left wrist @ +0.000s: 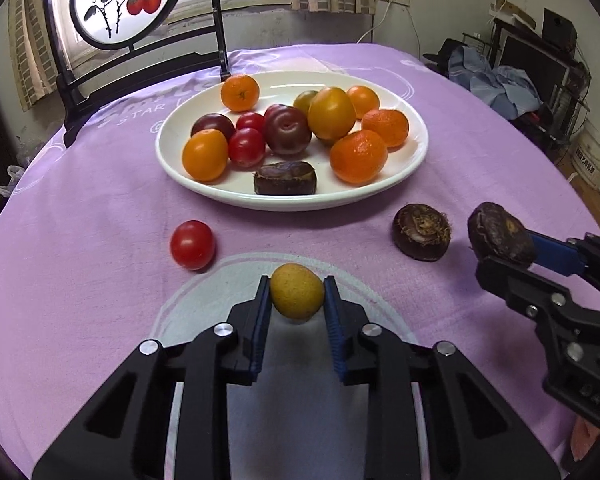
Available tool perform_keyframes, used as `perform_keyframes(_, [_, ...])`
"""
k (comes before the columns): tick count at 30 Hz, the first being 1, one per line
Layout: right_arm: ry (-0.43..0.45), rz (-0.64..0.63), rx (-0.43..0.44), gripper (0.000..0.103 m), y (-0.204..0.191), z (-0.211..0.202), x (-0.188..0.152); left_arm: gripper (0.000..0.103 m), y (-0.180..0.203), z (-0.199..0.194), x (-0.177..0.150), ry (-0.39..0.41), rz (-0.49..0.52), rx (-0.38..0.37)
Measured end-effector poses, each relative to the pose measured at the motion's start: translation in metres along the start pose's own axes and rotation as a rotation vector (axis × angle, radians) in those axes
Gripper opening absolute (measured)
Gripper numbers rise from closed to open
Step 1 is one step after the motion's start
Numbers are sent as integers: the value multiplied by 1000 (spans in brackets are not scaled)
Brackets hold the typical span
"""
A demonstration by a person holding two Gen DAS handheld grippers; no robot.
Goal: Organize fruits
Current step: 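Carry the brown fruit and yellow-green tomato onto the plate and open both tools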
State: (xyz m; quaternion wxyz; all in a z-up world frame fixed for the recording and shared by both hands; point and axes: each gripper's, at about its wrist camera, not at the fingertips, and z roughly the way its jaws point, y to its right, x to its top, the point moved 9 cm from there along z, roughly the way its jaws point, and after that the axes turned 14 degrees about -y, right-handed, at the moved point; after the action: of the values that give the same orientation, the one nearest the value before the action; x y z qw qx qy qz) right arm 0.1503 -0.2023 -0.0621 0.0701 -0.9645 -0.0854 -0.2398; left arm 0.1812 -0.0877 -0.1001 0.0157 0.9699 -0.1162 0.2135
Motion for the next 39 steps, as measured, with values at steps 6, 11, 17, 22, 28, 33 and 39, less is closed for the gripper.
perform_keyframes(6, [48, 2, -11, 43, -2, -9, 6, 25, -16, -24, 5, 23, -24, -52])
perform_keyframes(11, [93, -41, -15, 43, -17, -25, 26, 25, -33, -41, 32, 59, -41, -69])
perform_keyframes(17, [112, -119, -6, 43, -47, -25, 66, 25, -57, -42, 74, 89, -96, -41])
perform_keyframes(22, [106, -142, -7, 43, -61, -8, 97, 25, -74, -21, 104, 70, -131, -10])
perform_keyframes(28, [50, -104, 20, 44, -62, 32, 115, 34, -83, 4, 128, 41, -162, 3])
perform_keyframes(33, [76, -100, 20, 54, -59, 35, 117, 69, -86, 6, 135, 84, -193, 32])
perform_keyframes(39, [73, -104, 36, 55, -47, 21, 107, 78, -86, 7, 121, 51, -205, 18])
